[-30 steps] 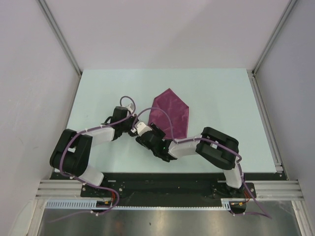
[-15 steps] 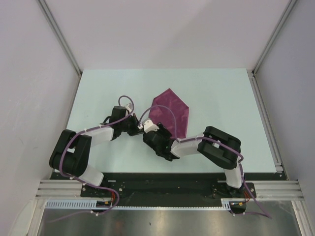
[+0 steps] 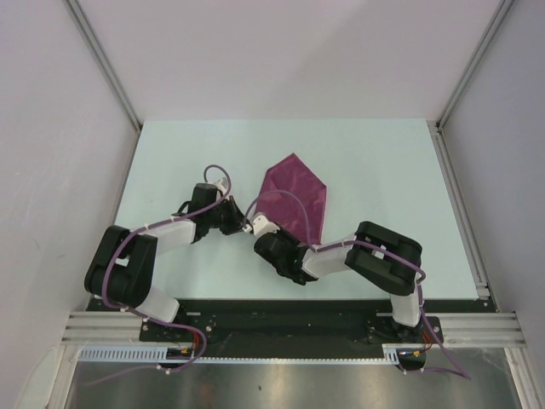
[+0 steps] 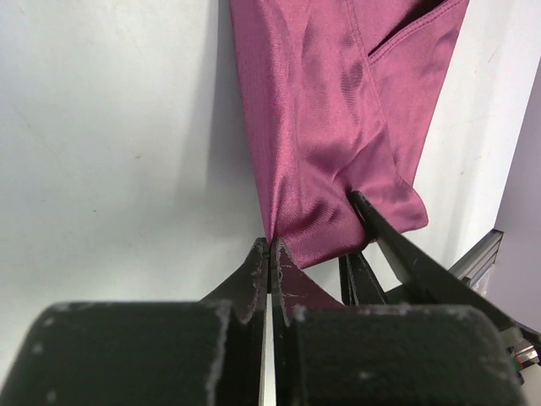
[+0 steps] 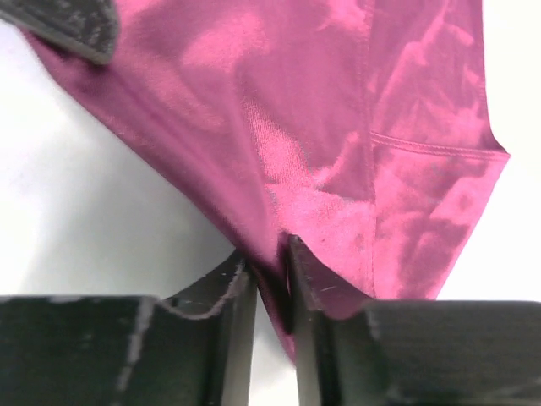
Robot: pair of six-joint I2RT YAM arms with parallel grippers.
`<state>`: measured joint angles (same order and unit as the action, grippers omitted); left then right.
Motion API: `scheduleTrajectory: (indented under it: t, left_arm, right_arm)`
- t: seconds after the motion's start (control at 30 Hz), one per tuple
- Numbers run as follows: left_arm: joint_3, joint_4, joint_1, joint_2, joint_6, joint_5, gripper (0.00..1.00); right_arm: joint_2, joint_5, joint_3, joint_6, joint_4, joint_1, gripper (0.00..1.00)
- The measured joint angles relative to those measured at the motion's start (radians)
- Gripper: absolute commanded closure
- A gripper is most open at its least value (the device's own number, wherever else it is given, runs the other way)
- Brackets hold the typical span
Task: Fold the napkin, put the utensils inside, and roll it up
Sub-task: Roll the napkin with the utensil
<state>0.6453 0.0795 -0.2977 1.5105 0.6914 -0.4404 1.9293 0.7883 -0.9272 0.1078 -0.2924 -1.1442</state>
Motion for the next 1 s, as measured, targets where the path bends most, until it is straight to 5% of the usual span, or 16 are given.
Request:
scheduleTrajectory:
  t: [0.07,0.1,0.2,0.3,0.63,1.0]
  left_arm:
    - [0.0,0.0,0.0,0.0,0.0,0.0,0.89]
    - [0.0,0.0,0.0,0.0,-0.002,0.0,0.75]
    - [0.0,0.0,0.0,0.0,-0.009,0.0,0.45]
    - [0.0,-0.002,0.002,-0.002,-0.011,0.016,0.28]
    - [-0.047,-0.024,0.004,-0.138,-0.021,0.16,0.22]
    - [-0.224,-0.037,-0.003,-0.416,-0.099,0.3,0.21]
  right_arm:
    - [0.0,-0.02,0.002,0.02,-0.005,0.0,0.87]
    - [0.0,-0.039,0.002,0.029,-0.005,0.001,0.94]
    - [-0.007,-0.084,0.002,0.054,0.004,0.008,1.0]
    - [-0.025,-0.151,-0.01,0.059,0.047,0.024,1.0]
    - [-0.058,-0.473,-0.145,0.018,0.335,0.107,1.0]
    - [-0.043,-0.995,-0.32,-0.049,0.61,0.294,1.0]
